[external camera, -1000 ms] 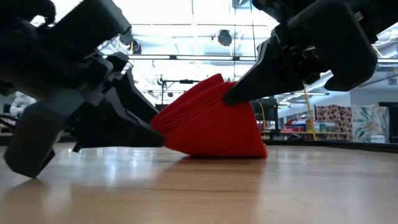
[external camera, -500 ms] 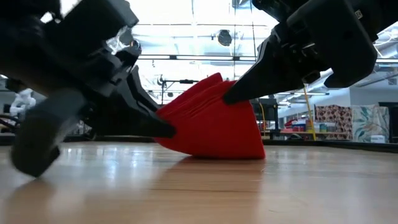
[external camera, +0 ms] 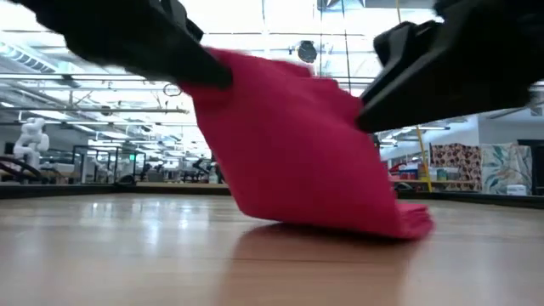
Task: Roll napkin
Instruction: Roll the red napkin
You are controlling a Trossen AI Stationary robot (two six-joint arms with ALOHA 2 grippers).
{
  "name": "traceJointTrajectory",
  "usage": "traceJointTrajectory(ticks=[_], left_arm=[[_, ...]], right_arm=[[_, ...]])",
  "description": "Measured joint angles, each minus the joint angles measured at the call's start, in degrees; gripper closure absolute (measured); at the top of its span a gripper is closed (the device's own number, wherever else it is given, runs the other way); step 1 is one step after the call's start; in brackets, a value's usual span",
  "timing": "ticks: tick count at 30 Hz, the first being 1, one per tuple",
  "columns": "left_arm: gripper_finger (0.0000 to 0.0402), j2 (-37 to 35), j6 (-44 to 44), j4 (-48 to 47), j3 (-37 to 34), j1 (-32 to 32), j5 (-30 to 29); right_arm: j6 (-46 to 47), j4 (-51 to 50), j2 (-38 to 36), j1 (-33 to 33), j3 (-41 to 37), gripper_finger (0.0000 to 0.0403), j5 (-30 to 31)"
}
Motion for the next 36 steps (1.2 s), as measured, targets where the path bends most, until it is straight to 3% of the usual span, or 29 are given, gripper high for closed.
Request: traceJointTrajectory(ticks=[5,8,16,20,24,28,32,36], left_arm=[[0.0381,-1.26,-4.80,-1.59,0.04,1.75,6.99],[0.0381,-1.24,-4.81,-1.48,0.04,2.54,8.49],[0.0381,-1.24,1.64,-1.77,0.04,1.92,8.65],[0.0381,-1.24,3.25,-1.93,0.04,2.02,8.59],[0.0381,-1.24,4.52,-3.27,0.04,1.94,6.08],[0.0381,-1.24,5.83,-4.00,0.04,2.01,4.44],[0.0381,-1.24,7.42,-3.92,0.04,1.93,2.82],[0.0381,-1.50,10.17,-7.49,0.04,1.94,-5.31]], right_arm=[[6.96,-0.77,0.00,3.10,0.00,0.0243,1.51],[14.06,0.23,0.89,4.99,0.02,0.0217,5.48],[23.09,0.20,8.24,8.44,-0.03,0.0198,11.00],[25.30,-3.19,8.61,10.38,-0.02,0.0215,17.21],[27.62,-9.25,8.55,11.17,-0.02,0.0258,22.79],[35.11,-16.36,8.55,9.43,-0.06,0.0322,22.30],[35.24,-14.37,8.55,6.22,-1.72,0.0388,19.65],[32.04,-10.40,8.40,2.19,-3.81,0.0390,19.28]])
